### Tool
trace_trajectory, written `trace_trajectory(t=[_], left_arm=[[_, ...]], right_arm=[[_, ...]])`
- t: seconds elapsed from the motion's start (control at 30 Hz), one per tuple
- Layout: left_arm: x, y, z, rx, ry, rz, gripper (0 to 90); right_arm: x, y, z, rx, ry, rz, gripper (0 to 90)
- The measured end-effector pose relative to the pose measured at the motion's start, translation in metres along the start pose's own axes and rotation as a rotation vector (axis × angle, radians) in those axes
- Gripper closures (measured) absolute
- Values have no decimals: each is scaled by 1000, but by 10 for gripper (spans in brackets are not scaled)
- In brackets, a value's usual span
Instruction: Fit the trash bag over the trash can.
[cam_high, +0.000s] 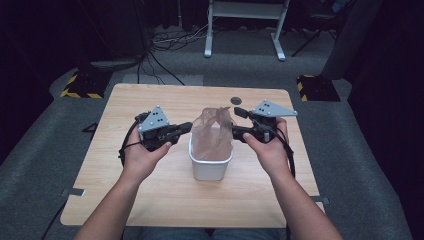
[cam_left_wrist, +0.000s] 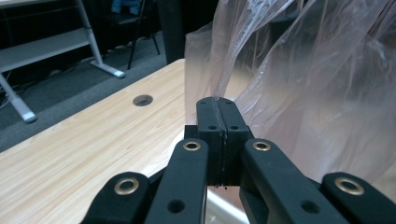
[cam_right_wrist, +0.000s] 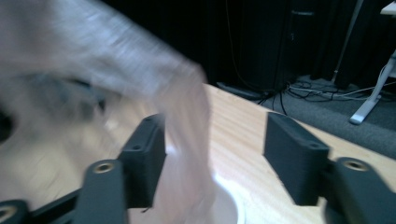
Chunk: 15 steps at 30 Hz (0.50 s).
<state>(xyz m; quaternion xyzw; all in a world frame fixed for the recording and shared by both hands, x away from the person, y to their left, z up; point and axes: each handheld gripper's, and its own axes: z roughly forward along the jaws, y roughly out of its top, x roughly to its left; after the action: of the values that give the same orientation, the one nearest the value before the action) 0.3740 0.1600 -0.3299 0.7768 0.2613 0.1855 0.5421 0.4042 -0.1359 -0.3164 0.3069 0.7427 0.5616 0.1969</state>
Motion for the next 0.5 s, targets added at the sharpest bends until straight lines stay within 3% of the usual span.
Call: trace_trajectory(t=[0.1,0.13,0.17,0.23,0.37,0.5], left_arm=[[1,1,1,-2,-8,-7,884],[1,1,1,-2,-8,-7,862],[3,1,2,-14,-15,-35,788],[5,0,3,-40,-4,-62,616],[6,2,7,-70,-40,-94,432],[7,5,14,-83,-71,-124,422]], right_arm=[[-5,2,9,39,22,12,524],[-5,2,9,39,22,12,524],[-6,0,12,67,37,-8,713],[-6,0,13,80,47,-15,833],[2,0,14,83,70,-30,888],[11,3,17,94,92,-59,889]])
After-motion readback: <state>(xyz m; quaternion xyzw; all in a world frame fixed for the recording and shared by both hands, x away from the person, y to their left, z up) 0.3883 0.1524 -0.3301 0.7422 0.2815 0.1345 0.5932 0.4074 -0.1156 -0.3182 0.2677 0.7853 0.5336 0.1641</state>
